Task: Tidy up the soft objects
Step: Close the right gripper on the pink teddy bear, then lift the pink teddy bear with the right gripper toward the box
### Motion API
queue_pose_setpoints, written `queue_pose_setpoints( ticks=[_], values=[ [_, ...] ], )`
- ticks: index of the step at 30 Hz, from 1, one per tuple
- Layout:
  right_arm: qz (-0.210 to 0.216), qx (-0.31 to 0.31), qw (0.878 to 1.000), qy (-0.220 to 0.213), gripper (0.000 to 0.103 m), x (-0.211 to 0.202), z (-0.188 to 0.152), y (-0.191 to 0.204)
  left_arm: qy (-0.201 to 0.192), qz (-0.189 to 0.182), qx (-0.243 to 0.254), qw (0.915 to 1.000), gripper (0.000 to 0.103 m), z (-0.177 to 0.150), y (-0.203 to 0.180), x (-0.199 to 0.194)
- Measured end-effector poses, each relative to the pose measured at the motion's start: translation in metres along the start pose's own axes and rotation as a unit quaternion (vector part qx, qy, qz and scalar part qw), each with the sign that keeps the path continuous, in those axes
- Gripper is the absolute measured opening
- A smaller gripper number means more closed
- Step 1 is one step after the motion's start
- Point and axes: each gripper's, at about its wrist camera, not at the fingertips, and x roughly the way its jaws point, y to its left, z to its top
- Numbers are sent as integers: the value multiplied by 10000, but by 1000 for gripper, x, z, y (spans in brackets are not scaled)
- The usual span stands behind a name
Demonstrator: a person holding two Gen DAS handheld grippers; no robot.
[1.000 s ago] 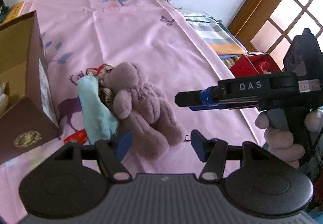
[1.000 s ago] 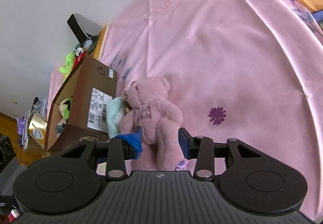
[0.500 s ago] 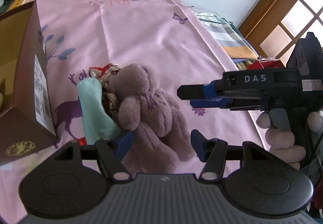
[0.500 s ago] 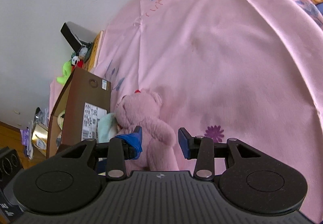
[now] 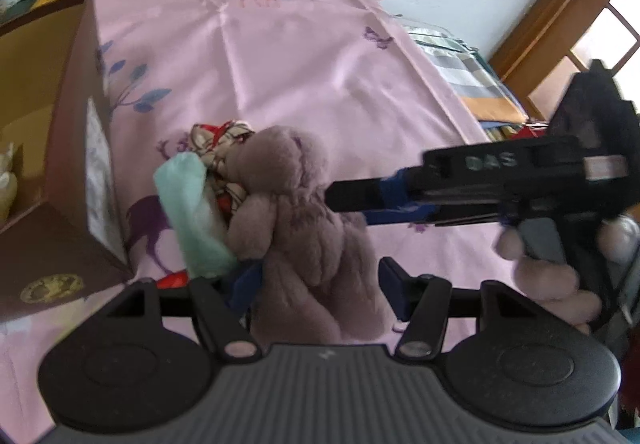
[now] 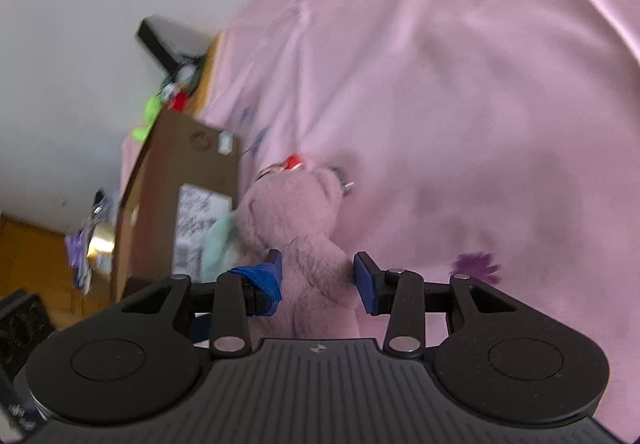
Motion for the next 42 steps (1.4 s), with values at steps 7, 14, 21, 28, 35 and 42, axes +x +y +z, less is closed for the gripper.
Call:
queue_pose_setpoints(
  ticks=[7, 14, 21, 28, 35, 42],
  values=[
    [279, -380, 9987, 193, 25, -3, -5, 9, 21, 101, -23, 9999, 60, -7, 7, 3],
    [-63, -215, 9997, -43, 26, 15, -12, 5, 8, 170, 118, 9998, 61, -6, 4, 9],
    [422, -417, 9982, -99, 25, -9, -16, 14, -72, 228, 356, 9991, 61, -13, -1, 0],
    [1165, -733, 9888, 584, 22, -13, -30, 26, 16, -176, 717, 9973, 61, -26, -12, 0],
    [682, -1195, 9900, 317, 23, -8, -40, 43, -73, 38, 881, 9961, 61, -28, -13, -5],
    [127, -561, 9971, -499, 25, -29, -10, 20, -340, -131, 893, 9953, 61, -24, -14, -21]
  ],
)
